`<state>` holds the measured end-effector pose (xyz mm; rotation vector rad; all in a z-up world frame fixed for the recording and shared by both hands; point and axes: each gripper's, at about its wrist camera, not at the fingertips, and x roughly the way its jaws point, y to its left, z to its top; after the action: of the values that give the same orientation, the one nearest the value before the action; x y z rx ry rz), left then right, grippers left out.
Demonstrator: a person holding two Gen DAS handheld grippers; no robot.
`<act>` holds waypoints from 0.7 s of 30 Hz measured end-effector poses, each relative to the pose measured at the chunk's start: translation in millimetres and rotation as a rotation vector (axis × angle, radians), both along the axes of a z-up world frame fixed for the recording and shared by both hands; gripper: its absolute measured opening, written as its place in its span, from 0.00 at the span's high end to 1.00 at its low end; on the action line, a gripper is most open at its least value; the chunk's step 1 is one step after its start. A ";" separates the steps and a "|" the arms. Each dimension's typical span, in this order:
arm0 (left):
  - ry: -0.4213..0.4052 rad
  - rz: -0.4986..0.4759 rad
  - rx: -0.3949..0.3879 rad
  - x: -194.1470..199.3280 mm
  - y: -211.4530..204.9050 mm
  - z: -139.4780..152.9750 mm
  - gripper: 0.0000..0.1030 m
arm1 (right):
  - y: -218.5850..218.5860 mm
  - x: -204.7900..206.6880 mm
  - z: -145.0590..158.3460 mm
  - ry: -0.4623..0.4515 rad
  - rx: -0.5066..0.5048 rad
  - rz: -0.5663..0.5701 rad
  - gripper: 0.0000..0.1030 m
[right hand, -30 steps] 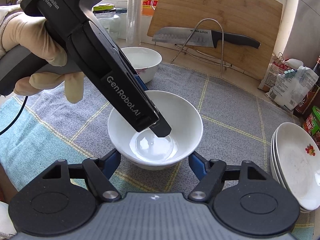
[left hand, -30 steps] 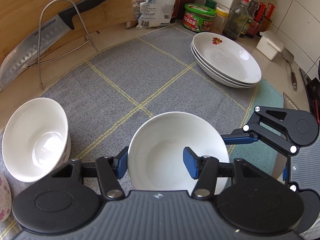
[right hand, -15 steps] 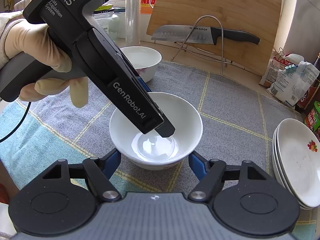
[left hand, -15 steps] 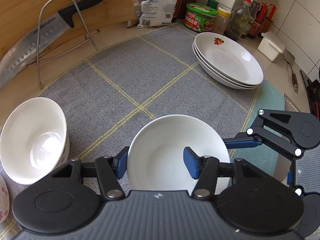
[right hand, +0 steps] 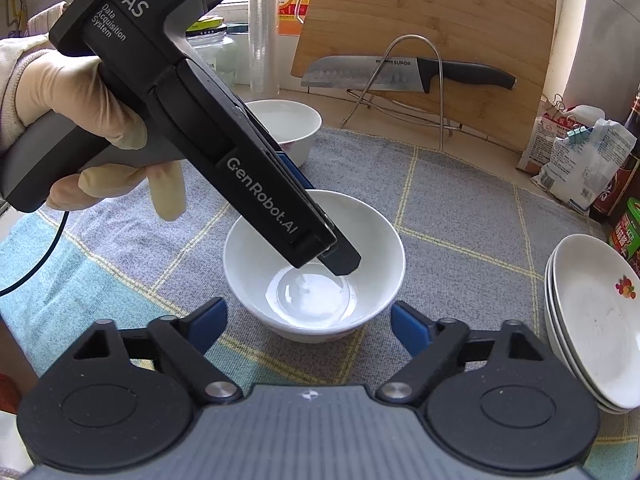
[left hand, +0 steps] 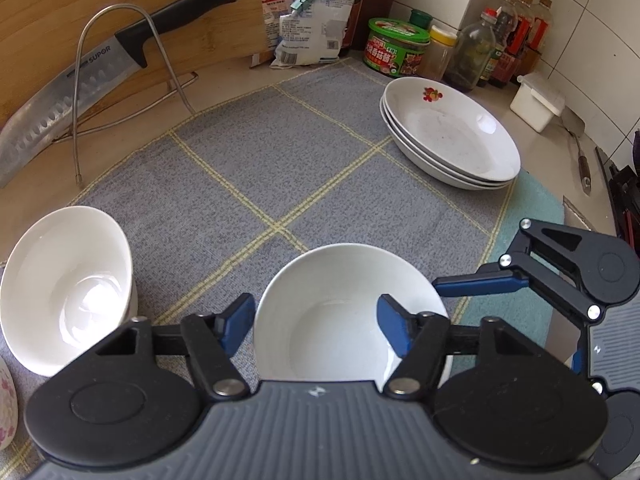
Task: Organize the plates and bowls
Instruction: 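Set the bowl down on the towel and open the left gripper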
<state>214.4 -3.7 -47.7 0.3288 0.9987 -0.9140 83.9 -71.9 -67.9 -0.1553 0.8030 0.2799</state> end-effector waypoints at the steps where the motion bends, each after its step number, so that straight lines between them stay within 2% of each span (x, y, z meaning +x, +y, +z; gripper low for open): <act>1: -0.019 0.003 -0.008 -1.5 1.1 3.1 0.19 | 0.8 -2.4 2.4 -0.019 0.001 0.004 0.00; 2: -0.035 0.006 -0.013 -2.9 2.3 5.6 0.15 | 1.6 -3.5 4.5 -0.028 0.004 0.013 0.00; 4: -0.057 0.024 -0.022 -4.6 5.3 10.8 0.13 | 3.4 -3.2 6.7 -0.029 0.000 0.021 0.00; 15: -0.165 0.130 -0.102 -19.3 41.9 43.6 0.11 | 12.1 -5.3 23.3 -0.071 -0.018 0.047 0.00; 21: -0.207 0.187 -0.089 -21.8 67.2 50.9 0.11 | 20.5 -0.7 32.7 -0.081 -0.050 0.066 0.00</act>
<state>192.6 63.5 3.2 0.2453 0.7823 -0.7364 83.2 -51.4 -35.2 -0.2387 0.7256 0.3138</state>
